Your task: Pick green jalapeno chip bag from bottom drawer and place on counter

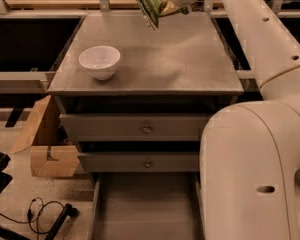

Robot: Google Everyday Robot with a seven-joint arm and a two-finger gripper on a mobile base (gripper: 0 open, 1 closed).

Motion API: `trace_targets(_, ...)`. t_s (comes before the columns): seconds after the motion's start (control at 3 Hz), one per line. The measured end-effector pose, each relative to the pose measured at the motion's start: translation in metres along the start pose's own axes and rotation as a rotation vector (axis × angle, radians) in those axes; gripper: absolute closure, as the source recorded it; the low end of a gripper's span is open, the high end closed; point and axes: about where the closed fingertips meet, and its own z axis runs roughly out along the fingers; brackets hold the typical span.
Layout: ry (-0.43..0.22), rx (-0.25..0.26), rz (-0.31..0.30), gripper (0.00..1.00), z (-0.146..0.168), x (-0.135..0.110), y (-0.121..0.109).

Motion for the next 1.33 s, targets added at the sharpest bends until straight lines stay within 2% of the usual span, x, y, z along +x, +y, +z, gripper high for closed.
trace_targets(0.67, 0.000, 0.000, 0.000, 0.12, 0.0001, 0.0000, 0.0000)
trace_targets(1.0, 0.000, 0.000, 0.000, 0.00, 0.0001, -0.0001, 0.0001)
trace_targets(1.33, 0.000, 0.000, 0.000, 0.00, 0.0002, -0.0001, 0.0001)
